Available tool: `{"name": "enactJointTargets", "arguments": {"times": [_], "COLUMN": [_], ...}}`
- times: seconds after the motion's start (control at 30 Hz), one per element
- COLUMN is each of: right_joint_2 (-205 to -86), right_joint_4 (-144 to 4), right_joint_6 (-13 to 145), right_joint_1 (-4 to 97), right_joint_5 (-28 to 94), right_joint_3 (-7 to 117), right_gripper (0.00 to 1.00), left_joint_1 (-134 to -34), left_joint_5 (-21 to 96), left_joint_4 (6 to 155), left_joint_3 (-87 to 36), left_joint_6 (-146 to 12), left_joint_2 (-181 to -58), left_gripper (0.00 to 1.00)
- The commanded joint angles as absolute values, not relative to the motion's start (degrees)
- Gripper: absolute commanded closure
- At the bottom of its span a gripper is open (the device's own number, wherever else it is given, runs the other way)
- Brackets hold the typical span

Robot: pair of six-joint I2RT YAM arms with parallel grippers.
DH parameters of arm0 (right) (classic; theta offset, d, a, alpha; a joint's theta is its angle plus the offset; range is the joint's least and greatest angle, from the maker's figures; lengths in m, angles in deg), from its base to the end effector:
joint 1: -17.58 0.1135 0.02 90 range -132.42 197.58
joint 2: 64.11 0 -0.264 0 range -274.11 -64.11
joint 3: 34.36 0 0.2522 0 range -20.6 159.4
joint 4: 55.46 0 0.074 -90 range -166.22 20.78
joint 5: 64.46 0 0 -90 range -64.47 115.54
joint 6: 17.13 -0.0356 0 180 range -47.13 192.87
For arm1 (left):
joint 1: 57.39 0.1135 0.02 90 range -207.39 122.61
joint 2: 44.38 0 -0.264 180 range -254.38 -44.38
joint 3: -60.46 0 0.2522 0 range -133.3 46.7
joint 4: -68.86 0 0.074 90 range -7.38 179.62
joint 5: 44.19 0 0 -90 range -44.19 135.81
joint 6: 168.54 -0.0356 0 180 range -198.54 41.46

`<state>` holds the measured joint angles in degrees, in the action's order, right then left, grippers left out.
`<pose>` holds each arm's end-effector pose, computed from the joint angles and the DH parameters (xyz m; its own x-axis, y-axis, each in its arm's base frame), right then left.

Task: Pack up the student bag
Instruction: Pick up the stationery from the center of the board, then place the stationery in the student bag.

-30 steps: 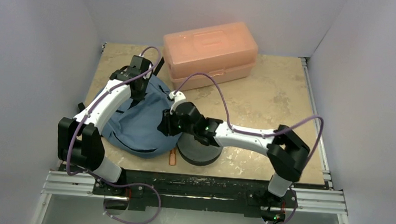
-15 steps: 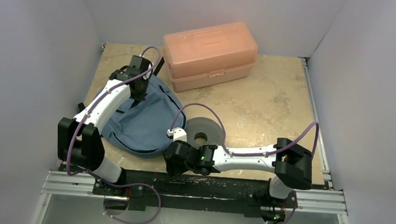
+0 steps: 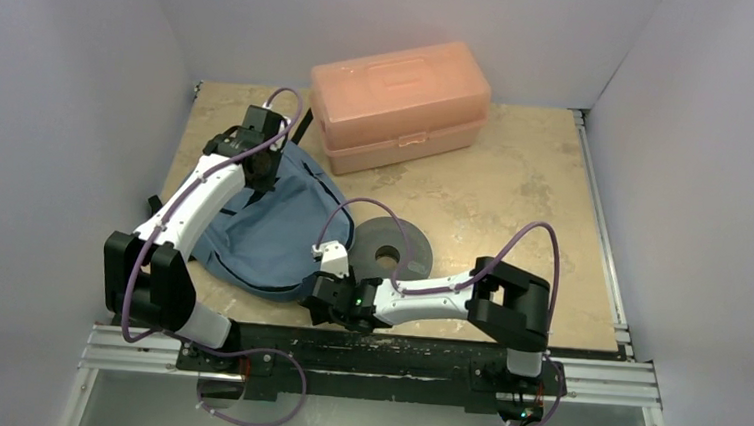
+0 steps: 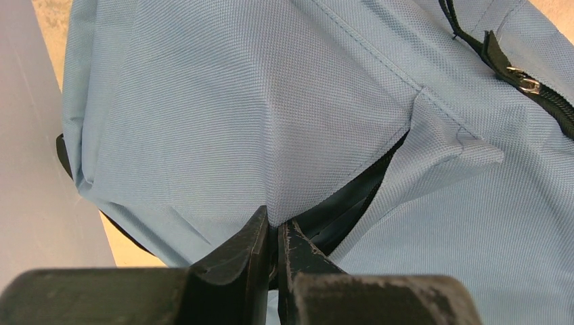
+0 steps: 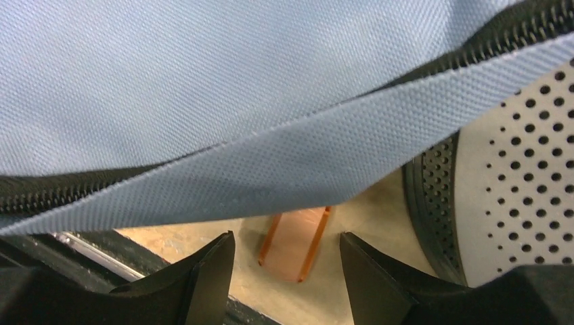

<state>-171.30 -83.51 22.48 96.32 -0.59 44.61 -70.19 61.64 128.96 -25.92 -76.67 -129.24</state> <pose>0.0894 0.3687 0.1583 -0.7451 -0.2002 -0.6362 -0.4058 0.8931 0.1943 0.2995 -0.0581 0.2908 -0.8341 0.1573 -0.5286 0.0473 0.9753 0.2157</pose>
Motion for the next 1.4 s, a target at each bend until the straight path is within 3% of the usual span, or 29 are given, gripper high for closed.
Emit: {"name": "enactJointTargets", "arguments": {"times": [0.0, 0.2, 0.37, 0.77, 0.87, 1.0, 1.37], "right_joint_2": [-173.87, -173.92, -168.4, -133.83, -131.12, -135.79, -170.47], "right_joint_4": [-83.38, -87.52, -85.32, -82.86, -80.48, -66.98, -54.1], "right_joint_6": [22.41, 22.38, 26.6, 41.19, 42.41, 42.0, 30.78], "right_joint_1": [96.24, 97.4, 99.44, 99.35, 93.53, 83.17, 71.98], "right_joint_5": [-3.99, -9.27, -10.65, 13.44, 19.64, 34.03, 52.71], "right_joint_3": [45.63, 45.36, 40.7, 26.1, 27.28, 30.42, 61.27], "right_gripper": [0.37, 0.59, 1.0, 1.0, 1.0, 1.0, 1.0], "left_joint_1": [-69.97, -69.8, -69.36, -68.93, -68.75, -68.62, -66.62], "left_joint_5": [61.21, 61.1, 60.57, 59.4, 58.08, 57.84, 51.7], "left_joint_4": [127.09, 127.39, 127.78, 127.67, 127.55, 126.27, 124.82], "left_joint_3": [-26.5, -26.6, -27.11, -26.89, -27.1, -26.35, -25.63], "left_joint_6": [-76.69, -76.66, -76.6, -76.21, -76.46, -76.47, -74.58], "left_joint_2": [-126.9, -127.3, -127.24, -126.28, -125.74, -124.5, -122.38], "left_gripper": [0.95, 0.97, 0.98, 1.0, 1.0, 1.0, 1.0]}}
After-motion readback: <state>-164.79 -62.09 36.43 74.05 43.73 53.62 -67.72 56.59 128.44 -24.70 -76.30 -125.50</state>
